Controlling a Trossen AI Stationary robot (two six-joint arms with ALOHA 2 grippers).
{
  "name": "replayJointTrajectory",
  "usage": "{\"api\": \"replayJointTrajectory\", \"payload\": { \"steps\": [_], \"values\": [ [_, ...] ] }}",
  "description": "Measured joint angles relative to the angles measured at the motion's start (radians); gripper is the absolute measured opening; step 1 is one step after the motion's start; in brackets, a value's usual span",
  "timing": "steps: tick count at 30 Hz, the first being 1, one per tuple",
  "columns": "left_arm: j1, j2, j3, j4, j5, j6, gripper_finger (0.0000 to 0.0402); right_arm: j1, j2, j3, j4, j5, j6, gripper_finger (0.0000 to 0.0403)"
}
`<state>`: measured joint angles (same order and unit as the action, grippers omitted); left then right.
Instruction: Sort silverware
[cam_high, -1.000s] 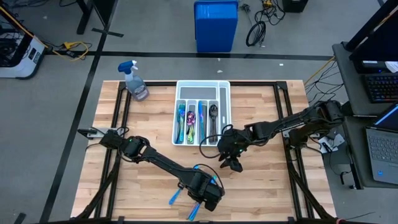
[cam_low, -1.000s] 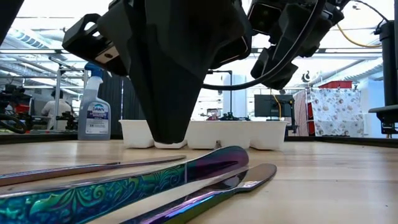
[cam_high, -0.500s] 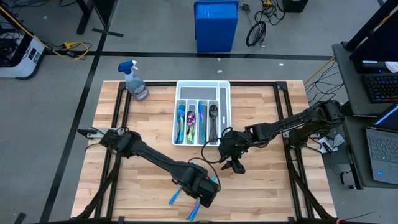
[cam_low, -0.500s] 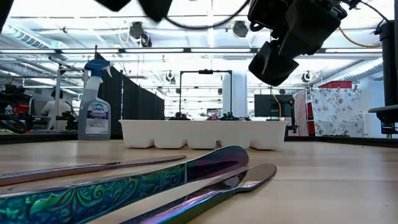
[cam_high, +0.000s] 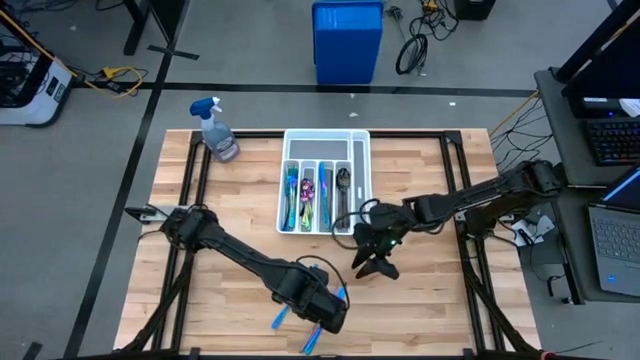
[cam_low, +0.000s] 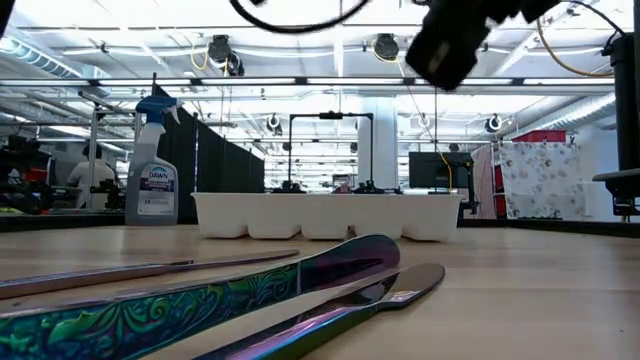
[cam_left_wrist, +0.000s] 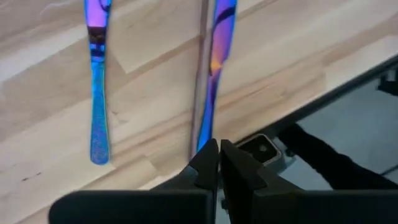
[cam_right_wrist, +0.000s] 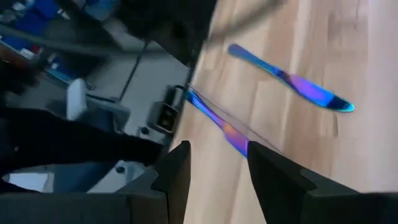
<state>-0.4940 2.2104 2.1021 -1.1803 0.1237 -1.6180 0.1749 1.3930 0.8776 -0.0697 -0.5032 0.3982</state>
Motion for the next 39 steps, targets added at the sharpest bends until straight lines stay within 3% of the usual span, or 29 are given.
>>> {"api": "replayJointTrajectory", "payload": {
  "steps": [3, 10, 14, 39],
  "values": [
    [0.001, 0.023, -0.001, 0.03, 0.002, -0.001, 0.0035, -0.001, -0.066, 0.0, 0.014, -0.001, -0.004, 0.0141],
    [0.001, 0.094, -0.002, 0.011, -0.007, -0.044, 0.0157, -0.019, -0.183, 0.0, 0.037, 0.004, -0.017, 0.0141],
    [0.001, 0.122, -0.001, 0.019, 0.001, -0.033, 0.0191, -0.028, -0.212, 0.0, 0.037, 0.006, -0.016, 0.0141],
    [0.004, 0.158, -0.003, 0.037, -0.008, 0.034, 0.0154, -0.032, -0.212, 0.0, 0.036, 0.006, -0.017, 0.0141]
  ]
}}
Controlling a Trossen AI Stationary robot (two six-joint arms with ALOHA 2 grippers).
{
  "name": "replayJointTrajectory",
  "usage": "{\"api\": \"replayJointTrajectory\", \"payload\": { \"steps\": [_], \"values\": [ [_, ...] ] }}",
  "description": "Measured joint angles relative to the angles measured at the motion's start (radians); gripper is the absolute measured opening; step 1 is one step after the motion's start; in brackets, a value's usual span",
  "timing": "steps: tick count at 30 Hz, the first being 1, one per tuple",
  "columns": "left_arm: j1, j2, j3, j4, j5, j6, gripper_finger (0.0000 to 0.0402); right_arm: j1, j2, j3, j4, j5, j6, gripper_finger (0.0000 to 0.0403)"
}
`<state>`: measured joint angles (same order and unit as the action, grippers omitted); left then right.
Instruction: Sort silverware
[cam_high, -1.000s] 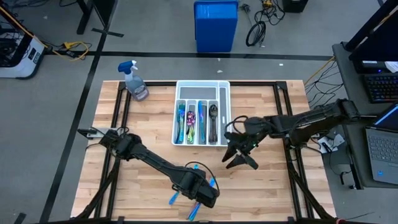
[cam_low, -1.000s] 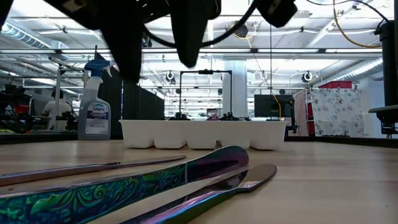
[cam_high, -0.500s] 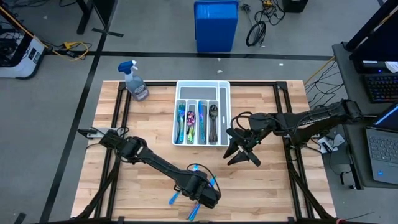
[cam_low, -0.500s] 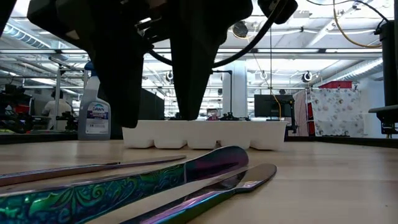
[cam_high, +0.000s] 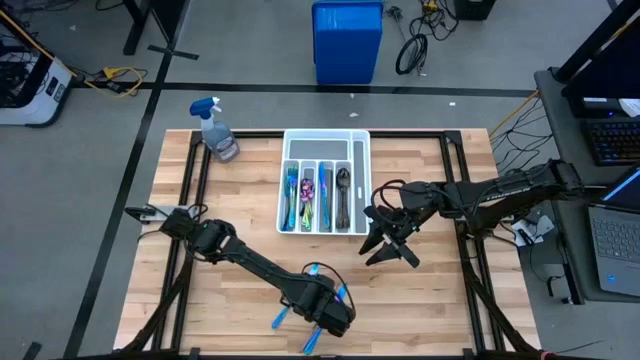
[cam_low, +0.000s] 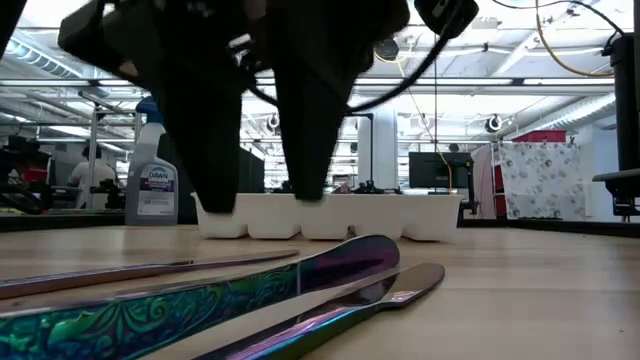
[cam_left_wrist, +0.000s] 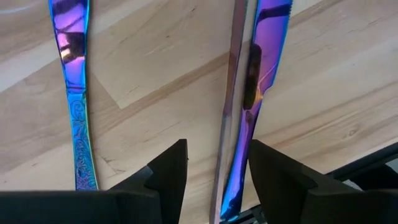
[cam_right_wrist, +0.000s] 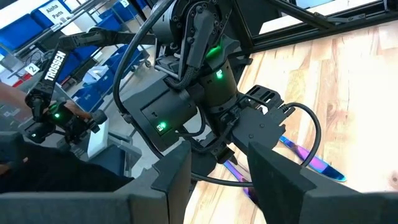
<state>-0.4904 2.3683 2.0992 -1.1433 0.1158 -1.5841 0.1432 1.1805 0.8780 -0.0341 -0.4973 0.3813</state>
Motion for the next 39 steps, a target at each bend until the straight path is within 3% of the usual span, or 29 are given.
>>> {"api": "replayJointTrajectory", "payload": {
  "steps": [28, 39],
  "values": [
    [0.0, 0.004, -0.085, 0.081, 0.013, -0.005, 0.0154, 0.0, 0.0, 0.0, 0.0, 0.0, -0.004, 0.0141],
    [0.005, 0.004, -0.123, 0.128, 0.069, 0.031, 0.0149, -0.001, 0.001, 0.0, 0.0, 0.002, -0.008, 0.0141]
  ]
}}
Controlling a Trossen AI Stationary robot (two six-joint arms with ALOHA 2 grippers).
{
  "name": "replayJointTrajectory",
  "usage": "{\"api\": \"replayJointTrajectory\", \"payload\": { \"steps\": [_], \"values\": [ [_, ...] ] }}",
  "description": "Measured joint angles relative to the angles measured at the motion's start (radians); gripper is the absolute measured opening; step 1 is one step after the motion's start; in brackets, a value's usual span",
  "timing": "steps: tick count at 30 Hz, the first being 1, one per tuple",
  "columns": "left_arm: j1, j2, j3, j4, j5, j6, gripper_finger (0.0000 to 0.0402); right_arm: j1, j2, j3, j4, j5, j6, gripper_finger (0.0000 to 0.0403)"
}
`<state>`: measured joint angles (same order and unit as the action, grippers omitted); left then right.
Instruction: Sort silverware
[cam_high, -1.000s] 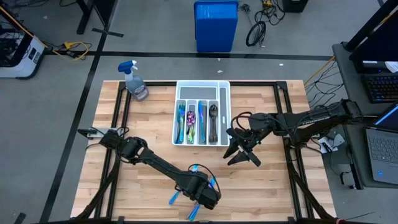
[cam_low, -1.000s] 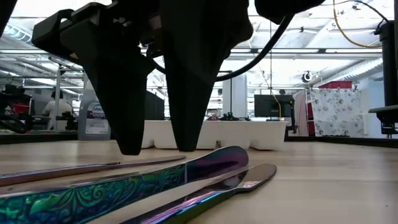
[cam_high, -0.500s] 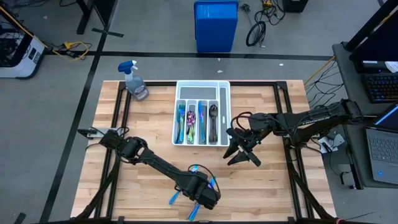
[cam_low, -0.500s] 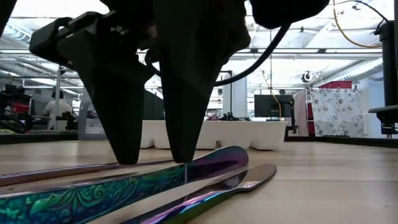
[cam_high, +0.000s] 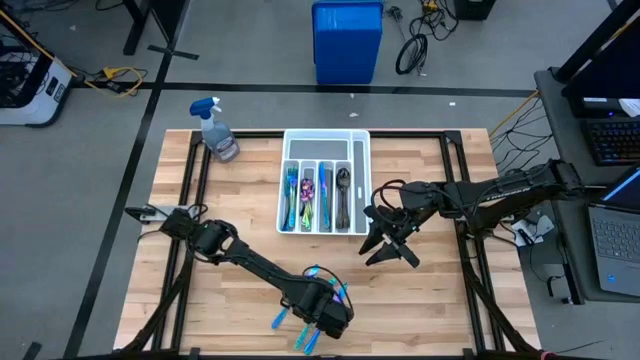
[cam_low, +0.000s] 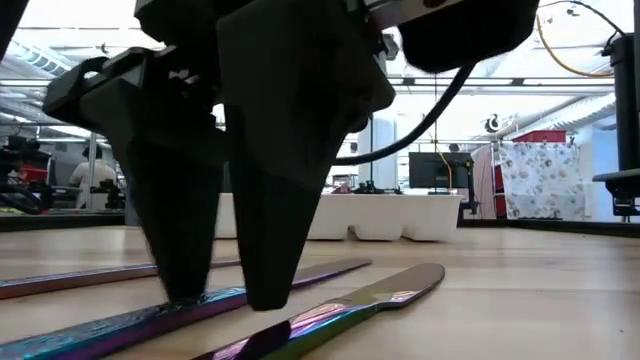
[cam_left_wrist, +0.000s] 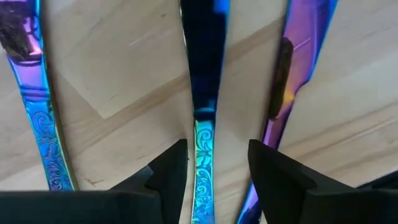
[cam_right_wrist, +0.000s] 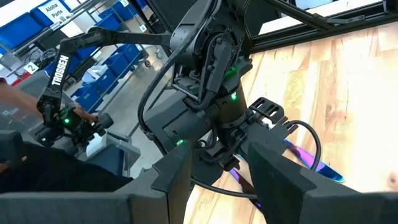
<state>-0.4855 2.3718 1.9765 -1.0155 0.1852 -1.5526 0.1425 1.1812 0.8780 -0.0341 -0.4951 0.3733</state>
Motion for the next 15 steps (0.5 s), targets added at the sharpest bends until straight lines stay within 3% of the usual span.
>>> {"api": "replayJointTrajectory", "payload": {
  "steps": [9, 15],
  "values": [
    [0.012, 0.048, 0.004, 0.109, 0.097, 0.074, 0.0022, -0.006, 0.0, 0.0, 0.0, 0.005, 0.0, 0.0141],
    [0.011, 0.056, 0.005, 0.116, 0.102, 0.069, 0.0002, -0.019, 0.0, 0.0, 0.002, 0.005, 0.003, 0.0141]
  ]
}}
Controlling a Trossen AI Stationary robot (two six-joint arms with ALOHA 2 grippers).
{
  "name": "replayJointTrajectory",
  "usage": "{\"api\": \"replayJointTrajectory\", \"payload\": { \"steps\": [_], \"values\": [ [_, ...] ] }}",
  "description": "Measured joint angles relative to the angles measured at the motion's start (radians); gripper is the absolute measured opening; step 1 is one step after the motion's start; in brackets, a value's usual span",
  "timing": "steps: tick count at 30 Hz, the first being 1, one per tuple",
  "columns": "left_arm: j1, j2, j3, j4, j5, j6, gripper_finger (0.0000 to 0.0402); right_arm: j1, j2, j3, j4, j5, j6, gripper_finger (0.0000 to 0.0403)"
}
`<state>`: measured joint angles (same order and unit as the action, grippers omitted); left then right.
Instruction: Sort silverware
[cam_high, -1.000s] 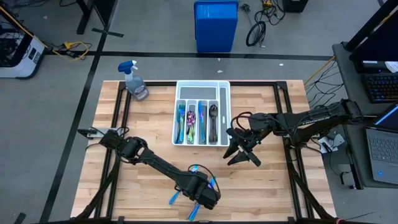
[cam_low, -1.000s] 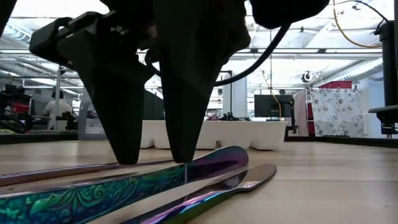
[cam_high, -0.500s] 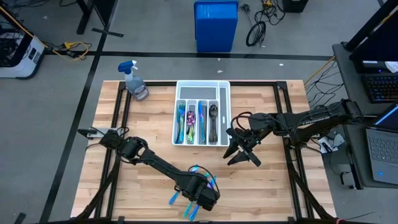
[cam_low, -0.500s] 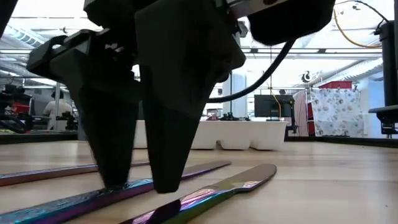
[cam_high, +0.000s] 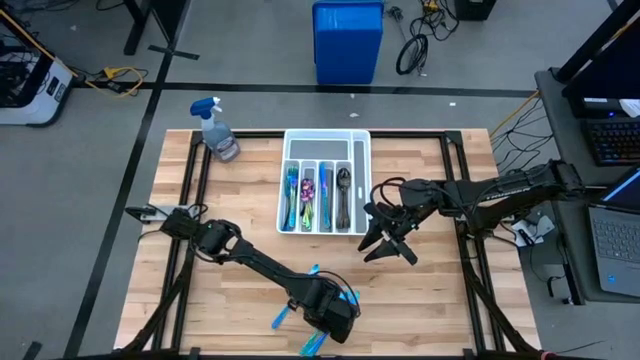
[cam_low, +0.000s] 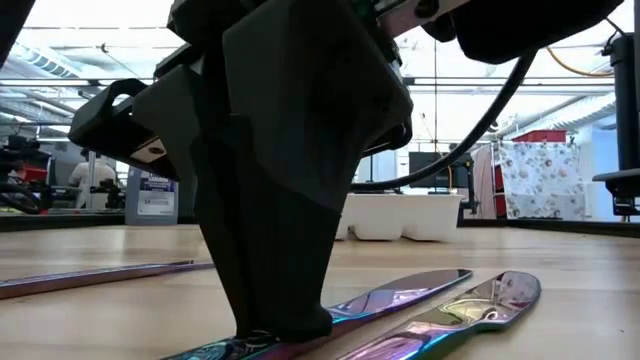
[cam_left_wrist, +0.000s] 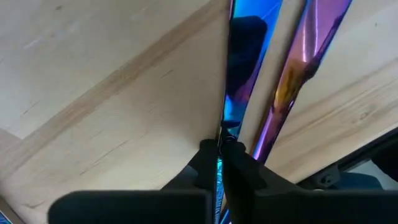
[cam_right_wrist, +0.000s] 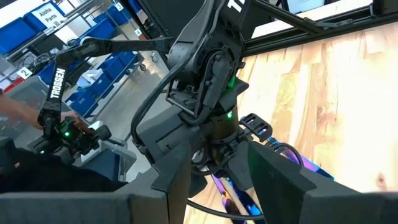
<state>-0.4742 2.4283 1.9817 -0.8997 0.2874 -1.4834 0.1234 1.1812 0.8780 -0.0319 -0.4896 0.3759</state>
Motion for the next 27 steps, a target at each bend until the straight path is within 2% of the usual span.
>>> {"api": "replayJointTrajectory", "payload": {
  "steps": [13, 18, 27],
  "values": [
    [0.033, -0.011, 0.005, -0.048, 0.018, 0.051, 0.0001, -0.007, 0.0, 0.0, 0.002, 0.001, -0.055, 0.0141],
    [0.046, -0.041, 0.0, -0.088, -0.021, 0.079, 0.0001, -0.01, 0.0, 0.0, -0.004, 0.028, -0.125, 0.0141],
    [0.048, -0.087, -0.001, -0.193, -0.064, 0.189, 0.0001, -0.038, 0.006, 0.0, 0.003, 0.226, -0.353, 0.0141]
  ]
}}
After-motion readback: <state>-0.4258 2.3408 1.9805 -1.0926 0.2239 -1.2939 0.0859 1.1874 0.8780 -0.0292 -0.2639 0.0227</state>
